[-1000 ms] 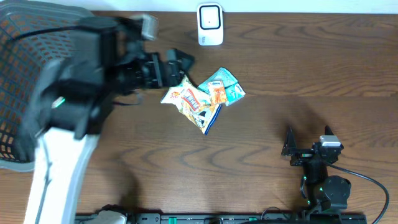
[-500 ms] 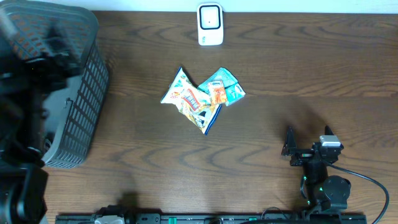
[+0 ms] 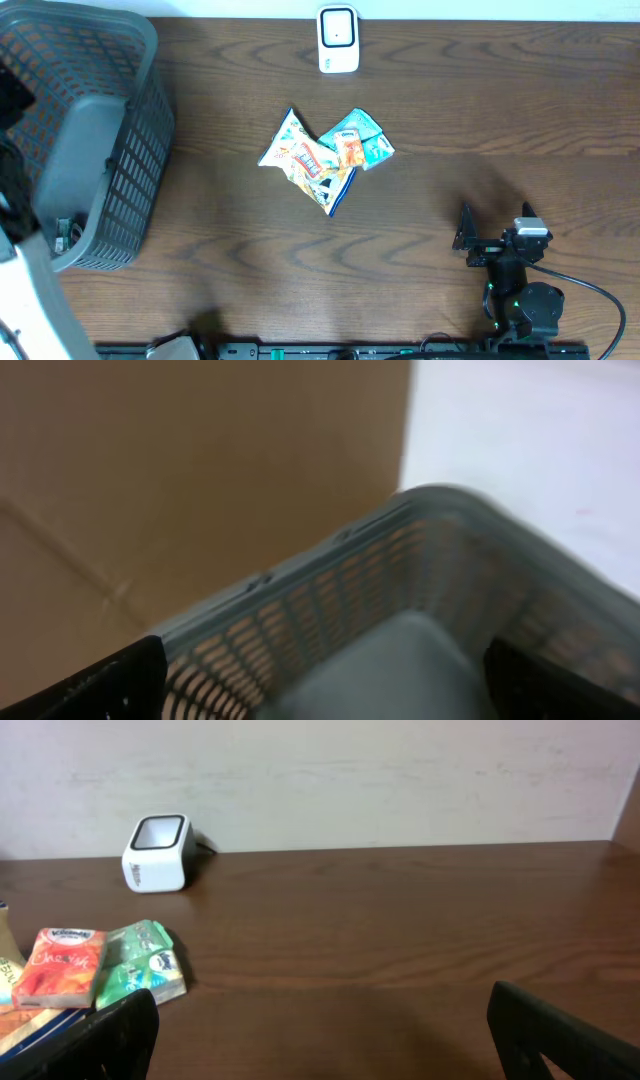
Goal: Scan the item barcode
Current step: 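Move the left gripper back into the grey basket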
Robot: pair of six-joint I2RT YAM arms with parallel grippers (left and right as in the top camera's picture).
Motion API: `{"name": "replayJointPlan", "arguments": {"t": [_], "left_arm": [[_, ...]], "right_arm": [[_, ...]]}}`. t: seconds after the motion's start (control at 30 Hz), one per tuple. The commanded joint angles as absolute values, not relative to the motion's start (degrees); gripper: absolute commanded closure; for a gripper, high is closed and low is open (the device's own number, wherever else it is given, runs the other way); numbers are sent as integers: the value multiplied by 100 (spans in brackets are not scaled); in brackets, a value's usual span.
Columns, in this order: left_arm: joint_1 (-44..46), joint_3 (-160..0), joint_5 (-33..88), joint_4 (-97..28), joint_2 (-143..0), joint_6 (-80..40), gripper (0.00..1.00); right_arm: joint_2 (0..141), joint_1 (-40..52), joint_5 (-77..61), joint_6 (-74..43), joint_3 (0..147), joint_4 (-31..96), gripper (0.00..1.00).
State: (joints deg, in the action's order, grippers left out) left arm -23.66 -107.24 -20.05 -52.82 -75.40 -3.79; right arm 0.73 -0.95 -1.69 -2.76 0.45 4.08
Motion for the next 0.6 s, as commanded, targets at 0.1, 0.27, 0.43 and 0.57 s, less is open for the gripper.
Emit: {"name": "replayJointPlan", "arguments": {"t": [0.1,0.27,0.43,0.57], "left_arm": [[-3061,-10390,-1798,-5911,-8182,-871,1],[-3415,-9679,-1505,-5955,-8628,-777,1],[-3684,-8921,-1352,-5688,-9078,-585,1],[-3861,-8630,-1485,-5658,-9402,-563,1]], "right_arm": [[67,-119,-165,-292,36,429,1],[67,-119,-165,-292,36,429,1],[67,-119,-165,-292,36,429,1],[67,-119,-165,-292,36,429,1]]}}
